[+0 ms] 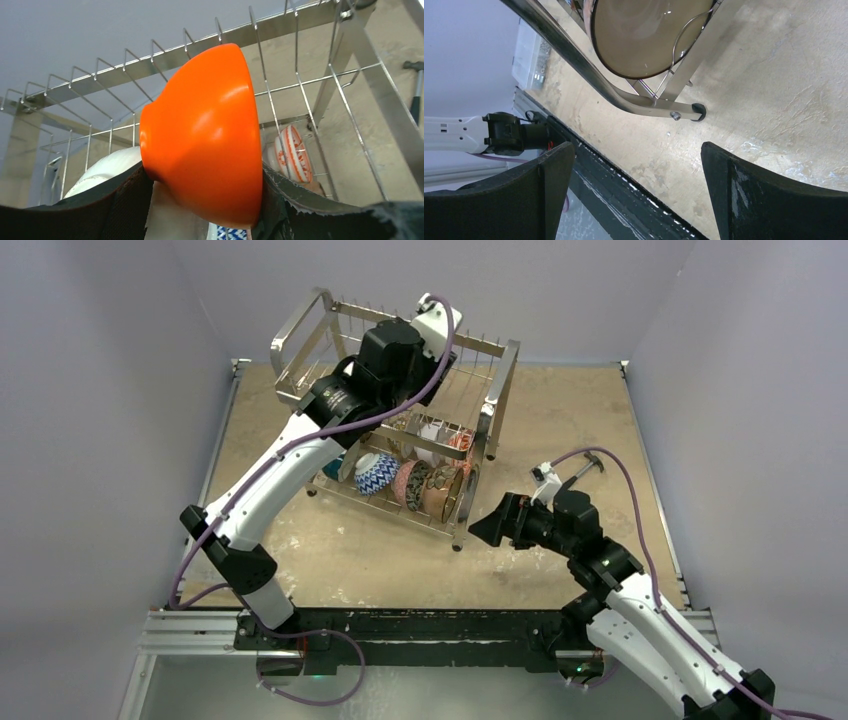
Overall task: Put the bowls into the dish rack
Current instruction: Turn the bowl upside down on the dish rack.
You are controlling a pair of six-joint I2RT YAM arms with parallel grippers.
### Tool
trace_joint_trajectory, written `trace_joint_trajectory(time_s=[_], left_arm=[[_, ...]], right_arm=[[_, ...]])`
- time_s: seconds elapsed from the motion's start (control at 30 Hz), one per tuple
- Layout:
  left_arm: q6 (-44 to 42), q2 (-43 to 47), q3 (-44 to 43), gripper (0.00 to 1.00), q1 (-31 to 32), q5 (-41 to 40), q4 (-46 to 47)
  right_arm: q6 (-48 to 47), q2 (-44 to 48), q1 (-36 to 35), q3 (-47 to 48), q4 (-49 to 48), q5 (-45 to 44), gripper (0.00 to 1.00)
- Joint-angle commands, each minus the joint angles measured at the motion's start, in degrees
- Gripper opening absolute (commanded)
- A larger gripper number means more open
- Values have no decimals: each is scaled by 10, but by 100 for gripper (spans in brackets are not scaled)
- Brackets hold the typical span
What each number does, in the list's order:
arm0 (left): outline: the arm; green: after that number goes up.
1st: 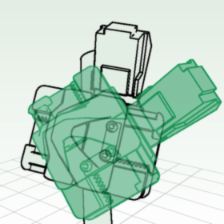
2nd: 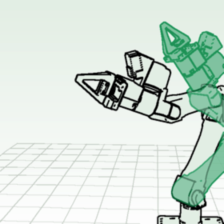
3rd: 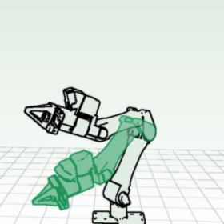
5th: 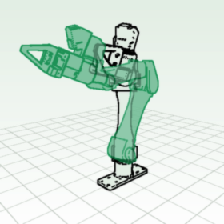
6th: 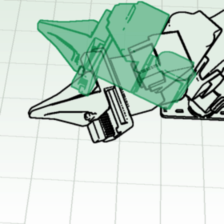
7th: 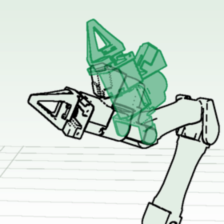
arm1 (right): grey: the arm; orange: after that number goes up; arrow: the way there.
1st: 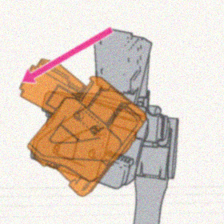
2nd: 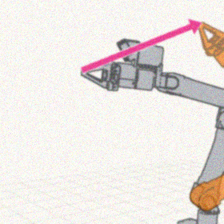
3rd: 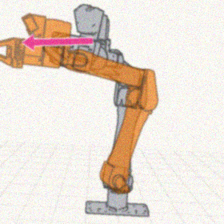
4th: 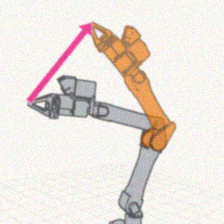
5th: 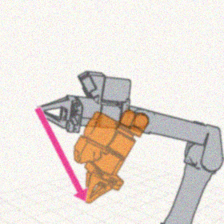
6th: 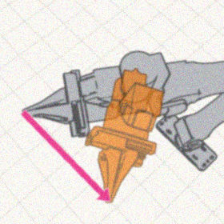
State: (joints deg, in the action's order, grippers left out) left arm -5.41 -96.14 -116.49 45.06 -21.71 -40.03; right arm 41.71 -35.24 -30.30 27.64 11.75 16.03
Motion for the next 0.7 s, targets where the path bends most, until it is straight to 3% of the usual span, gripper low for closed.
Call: trace_joint_trajectory(time_s=[0.0, 0.17, 0.33, 0.67], left_arm=[[-67, -4, -34, 0, 0, -76, -32], [-102, -9, -28, 0, 12, -168, -33], [-186, -15, 13, 0, 72, -284, 20], [-200, -25, 25, 0, 95, -301, 38]], right_arm=[[-14, 1, 1, -3, -11, 5, 98], [-13, -2, 1, -7, -20, 7, 98], [-14, -8, 2, -7, -20, 8, 98], [-13, 8, 2, -9, -11, 3, 98]])
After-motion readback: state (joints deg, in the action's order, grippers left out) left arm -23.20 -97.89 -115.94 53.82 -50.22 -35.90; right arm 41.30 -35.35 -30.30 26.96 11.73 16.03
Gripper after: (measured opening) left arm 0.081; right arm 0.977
